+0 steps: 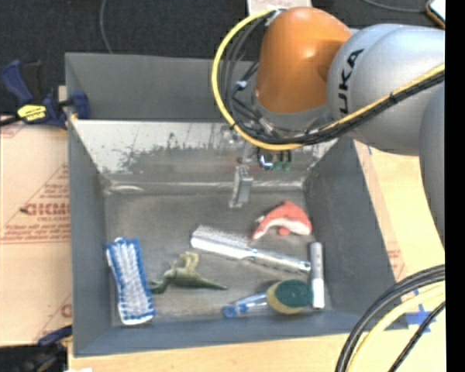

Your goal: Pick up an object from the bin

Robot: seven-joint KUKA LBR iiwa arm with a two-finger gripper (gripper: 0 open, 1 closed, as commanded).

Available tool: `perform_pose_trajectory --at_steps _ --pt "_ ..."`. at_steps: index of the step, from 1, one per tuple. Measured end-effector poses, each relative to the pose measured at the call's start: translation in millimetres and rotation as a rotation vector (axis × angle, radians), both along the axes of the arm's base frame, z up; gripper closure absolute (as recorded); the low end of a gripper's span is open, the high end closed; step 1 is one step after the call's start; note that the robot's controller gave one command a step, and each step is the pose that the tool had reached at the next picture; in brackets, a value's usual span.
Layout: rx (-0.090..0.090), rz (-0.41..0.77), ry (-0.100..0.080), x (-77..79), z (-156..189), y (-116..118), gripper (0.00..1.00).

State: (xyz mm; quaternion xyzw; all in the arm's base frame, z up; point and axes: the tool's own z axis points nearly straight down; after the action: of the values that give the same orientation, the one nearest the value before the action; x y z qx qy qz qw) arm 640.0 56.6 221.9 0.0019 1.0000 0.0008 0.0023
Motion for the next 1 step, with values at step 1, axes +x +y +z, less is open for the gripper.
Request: perform_pose_trajectory --at_steps 1 --pt "0.000 0.000 0.000 0.0 0.0 0.0 0.00"
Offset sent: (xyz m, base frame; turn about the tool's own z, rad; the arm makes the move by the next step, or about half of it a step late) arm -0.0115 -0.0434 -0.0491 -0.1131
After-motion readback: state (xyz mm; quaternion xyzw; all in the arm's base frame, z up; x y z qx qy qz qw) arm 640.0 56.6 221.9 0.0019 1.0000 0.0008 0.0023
